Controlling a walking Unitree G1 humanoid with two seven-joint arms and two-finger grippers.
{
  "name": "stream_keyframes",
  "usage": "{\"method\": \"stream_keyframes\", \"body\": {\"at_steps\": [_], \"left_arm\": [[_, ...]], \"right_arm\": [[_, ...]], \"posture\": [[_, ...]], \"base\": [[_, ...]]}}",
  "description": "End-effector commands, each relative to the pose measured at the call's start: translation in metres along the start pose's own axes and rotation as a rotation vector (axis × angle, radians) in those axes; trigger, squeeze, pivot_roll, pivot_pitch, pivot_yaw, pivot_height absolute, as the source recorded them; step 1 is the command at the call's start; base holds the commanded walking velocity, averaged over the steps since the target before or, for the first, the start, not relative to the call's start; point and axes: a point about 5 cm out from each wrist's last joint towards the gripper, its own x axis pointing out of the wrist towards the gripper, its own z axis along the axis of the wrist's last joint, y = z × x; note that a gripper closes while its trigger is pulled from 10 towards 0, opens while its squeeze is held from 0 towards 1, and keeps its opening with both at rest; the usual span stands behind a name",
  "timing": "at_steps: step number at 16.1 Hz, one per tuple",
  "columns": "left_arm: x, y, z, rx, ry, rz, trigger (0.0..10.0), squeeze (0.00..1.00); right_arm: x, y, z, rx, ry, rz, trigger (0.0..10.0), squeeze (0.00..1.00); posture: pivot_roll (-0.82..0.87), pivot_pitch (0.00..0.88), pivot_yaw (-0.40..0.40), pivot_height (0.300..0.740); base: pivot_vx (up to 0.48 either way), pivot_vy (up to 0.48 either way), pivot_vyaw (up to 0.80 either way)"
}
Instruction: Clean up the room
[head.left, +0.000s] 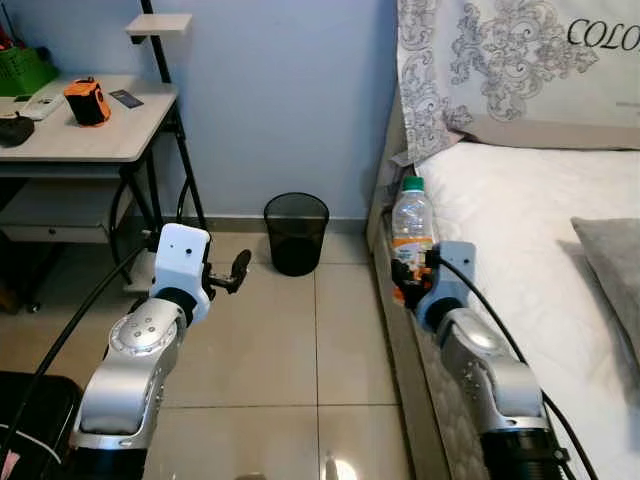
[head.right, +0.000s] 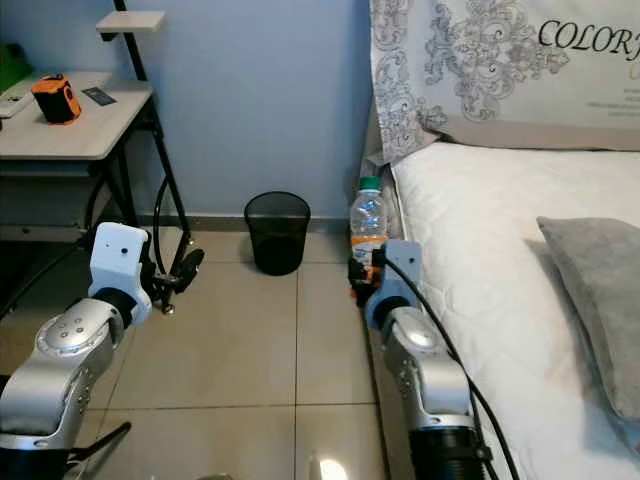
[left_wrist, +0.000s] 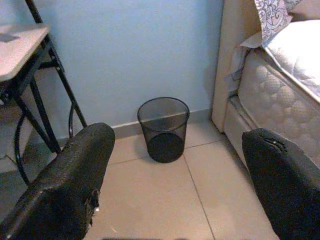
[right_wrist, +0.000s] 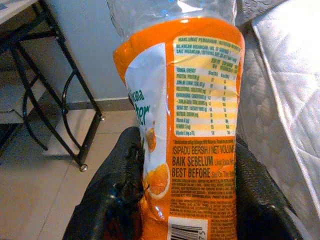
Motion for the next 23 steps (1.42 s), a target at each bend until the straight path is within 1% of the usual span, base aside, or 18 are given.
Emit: {"method": "stream_keyframes", "body": {"at_steps": [1,4,6,7,9,10,14,16,20,21,22,23], "left_arm": [[0.0,-0.002,0.004,-0.002,-0.011,-0.011,10.0,0.0],[0.002,-0.002,0.005,0.004,-0.012,-0.019,10.0,0.0],[0.003,-0.002,0.006,0.006,-0.011,-0.025,10.0,0.0],[0.004,-0.002,0.006,0.006,-0.011,-0.028,10.0,0.0],[0.004,-0.003,0.007,0.005,-0.011,-0.031,10.0,0.0],[0.004,-0.003,0.007,0.006,-0.009,-0.032,10.0,0.0],[0.004,-0.001,0.007,0.009,-0.006,-0.031,10.0,0.0],[0.004,0.0,0.006,0.012,-0.004,-0.033,10.0,0.0],[0.004,0.001,0.006,0.012,-0.003,-0.029,10.0,0.0],[0.004,0.001,0.006,0.012,-0.003,-0.029,10.0,0.0],[0.004,0.001,0.006,0.011,-0.003,-0.028,10.0,0.0],[0.003,0.001,0.006,0.01,-0.003,-0.027,10.0,0.0]], "right_arm": [[0.001,-0.003,0.005,-0.011,-0.024,-0.006,10.0,0.0],[0.002,0.0,0.006,0.001,-0.026,0.007,10.0,0.0],[0.001,0.002,0.005,-0.014,-0.026,0.021,10.0,0.0],[0.002,0.001,0.005,-0.031,-0.023,0.0,10.0,0.0],[0.002,-0.001,0.004,-0.012,-0.025,-0.012,10.0,0.0],[0.002,-0.001,0.004,0.007,-0.026,-0.013,10.0,0.0],[0.002,-0.001,0.004,0.001,-0.028,-0.019,10.0,0.0],[0.004,-0.001,0.006,-0.033,-0.042,-0.023,10.0,0.0],[0.004,-0.001,0.007,-0.064,-0.057,-0.032,10.0,0.0],[0.005,-0.007,0.007,-0.146,-0.055,-0.102,10.0,0.0],[0.006,-0.013,0.006,-0.2,-0.06,-0.161,10.0,0.0],[0.006,-0.017,0.007,-0.22,-0.063,-0.19,10.0,0.0]], "posture": [[0.1,0.0,-0.021,0.74],[0.1,0.0,-0.012,0.74],[0.09,0.0,-0.005,0.74],[0.09,0.0,-0.002,0.74],[0.09,0.0,-0.001,0.74],[0.09,0.0,-0.001,0.74],[0.1,0.0,-0.005,0.74],[0.1,0.0,-0.008,0.74],[0.1,0.0,-0.01,0.74],[0.11,0.0,-0.013,0.74],[0.11,0.0,-0.016,0.74],[0.11,0.0,-0.019,0.74]], "base": [[0.296,0.0,0.0],[0.295,0.0,0.0],[0.294,0.0,0.0],[0.3,0.0,0.8],[0.302,0.0,0.8],[0.304,0.0,0.0],[0.305,0.0,0.0],[0.302,0.0,0.0],[0.304,0.0,0.0],[0.304,0.0,0.0],[0.304,0.0,0.0],[0.304,0.0,0.0]]}}
